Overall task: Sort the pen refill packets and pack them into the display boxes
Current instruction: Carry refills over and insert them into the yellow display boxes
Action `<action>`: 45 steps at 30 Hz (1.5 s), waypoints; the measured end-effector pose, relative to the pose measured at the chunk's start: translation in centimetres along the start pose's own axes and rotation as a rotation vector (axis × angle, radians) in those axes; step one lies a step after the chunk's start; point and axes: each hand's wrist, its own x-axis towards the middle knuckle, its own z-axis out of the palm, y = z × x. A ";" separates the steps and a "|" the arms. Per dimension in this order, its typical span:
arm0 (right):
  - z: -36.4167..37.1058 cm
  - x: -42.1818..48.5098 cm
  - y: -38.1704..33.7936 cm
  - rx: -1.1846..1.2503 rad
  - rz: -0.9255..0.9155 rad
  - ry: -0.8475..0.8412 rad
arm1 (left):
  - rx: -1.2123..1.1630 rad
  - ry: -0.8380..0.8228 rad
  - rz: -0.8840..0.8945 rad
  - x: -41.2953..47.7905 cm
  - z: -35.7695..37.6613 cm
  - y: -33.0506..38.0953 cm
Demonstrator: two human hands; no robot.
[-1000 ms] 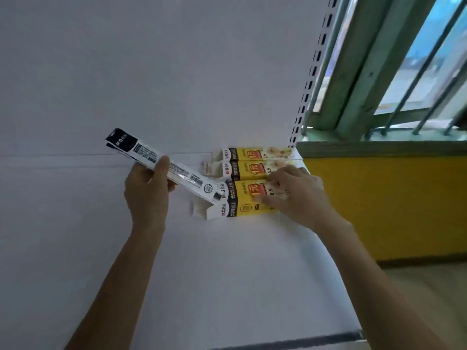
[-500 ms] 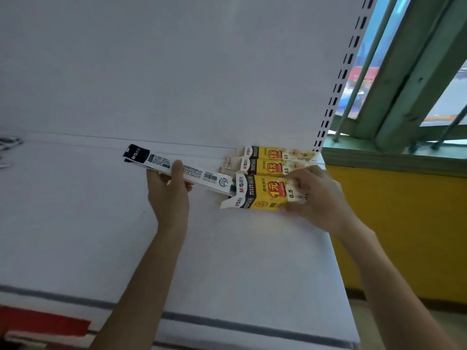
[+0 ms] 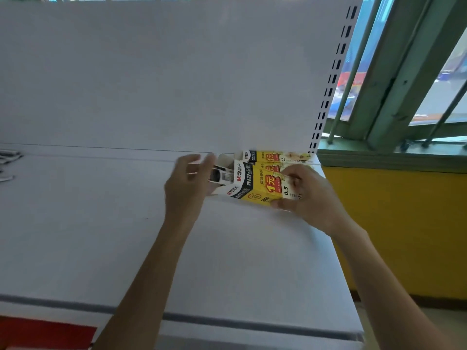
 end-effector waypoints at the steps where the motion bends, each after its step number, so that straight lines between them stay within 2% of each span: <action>1: -0.1 0.0 0.0 0.006 0.010 0.002 | -0.015 0.059 0.010 0.6 -0.6 -0.3; 3: 0.0 0.0 -0.2 0.000 0.022 0.002 | 0.074 0.044 0.074 1.1 -1.5 -0.7; 8: 0.7 0.1 -0.8 -0.062 -0.027 -0.032 | 0.368 -0.292 0.207 0.3 -1.1 -0.6; 12: 0.5 0.0 -0.6 -0.071 -0.022 -0.039 | 0.243 -0.150 0.191 0.4 -1.3 -0.8; 13: 0.3 0.0 -0.6 -0.078 -0.018 -0.036 | 0.285 -0.173 0.222 0.5 -1.3 -0.8; 16: 0.3 0.0 -0.6 -0.226 -0.023 -0.041 | 0.548 -0.418 0.315 0.3 -0.9 -1.8; 18: 0.6 0.1 -0.6 -0.358 -0.017 -0.064 | 0.677 -0.443 0.358 0.4 -0.9 -2.7; 22: 1.2 0.3 -0.8 -0.418 -0.056 -0.097 | 0.754 -0.361 0.365 0.1 -2.3 -3.4; 25: 2.1 1.0 -3.7 -0.234 -0.150 -0.071 | 0.811 -0.268 0.361 -0.3 -4.9 -2.9; 28: 5.3 1.6 -8.9 -0.029 -0.320 -0.080 | 0.844 -0.163 0.333 -1.8 -9.2 -2.3; 31: 11.0 0.9 -14.6 0.098 -0.455 -0.199 | 0.897 0.016 0.270 -5.0 -14.9 -2.1; 34: 16.9 -1.6 -19.7 0.167 -0.610 -0.374 | 1.013 0.210 0.126 -8.3 -21.3 -2.5; 37: 21.0 -4.1 -24.0 0.210 -0.710 -0.493 | 1.065 0.341 0.036 -10.3 -26.6 -2.6; 41: 26.2 -5.3 -29.1 0.216 -0.792 -0.529 | 1.094 0.428 0.008 -10.4 -32.7 -3.2; 45: 31.7 -4.9 -34.0 0.210 -0.805 -0.492 | 1.104 0.424 0.014 -8.1 -39.5 -4.4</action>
